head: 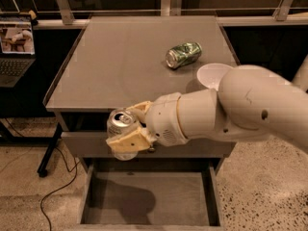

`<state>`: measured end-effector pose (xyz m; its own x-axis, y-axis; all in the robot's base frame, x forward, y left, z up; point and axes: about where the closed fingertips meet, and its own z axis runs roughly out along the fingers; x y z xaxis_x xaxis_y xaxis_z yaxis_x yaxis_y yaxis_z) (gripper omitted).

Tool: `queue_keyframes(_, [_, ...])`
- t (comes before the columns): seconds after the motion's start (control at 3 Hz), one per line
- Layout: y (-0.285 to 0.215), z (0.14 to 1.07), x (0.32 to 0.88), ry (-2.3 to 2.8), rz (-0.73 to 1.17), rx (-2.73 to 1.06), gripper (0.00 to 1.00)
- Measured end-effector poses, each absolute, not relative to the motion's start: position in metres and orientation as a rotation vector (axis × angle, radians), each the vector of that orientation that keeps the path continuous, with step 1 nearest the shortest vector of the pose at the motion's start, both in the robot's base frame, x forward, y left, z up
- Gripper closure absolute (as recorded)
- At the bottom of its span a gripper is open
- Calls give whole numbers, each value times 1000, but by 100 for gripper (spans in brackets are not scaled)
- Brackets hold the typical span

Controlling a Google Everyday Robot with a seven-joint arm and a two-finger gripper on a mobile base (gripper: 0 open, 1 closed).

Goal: Place 7up can into middle drawer

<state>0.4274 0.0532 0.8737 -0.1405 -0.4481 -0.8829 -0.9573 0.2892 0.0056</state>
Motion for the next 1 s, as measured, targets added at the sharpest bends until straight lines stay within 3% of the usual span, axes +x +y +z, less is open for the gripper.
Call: queue_keyframes(1.0, [41,805,435,1835,627,-1164,100])
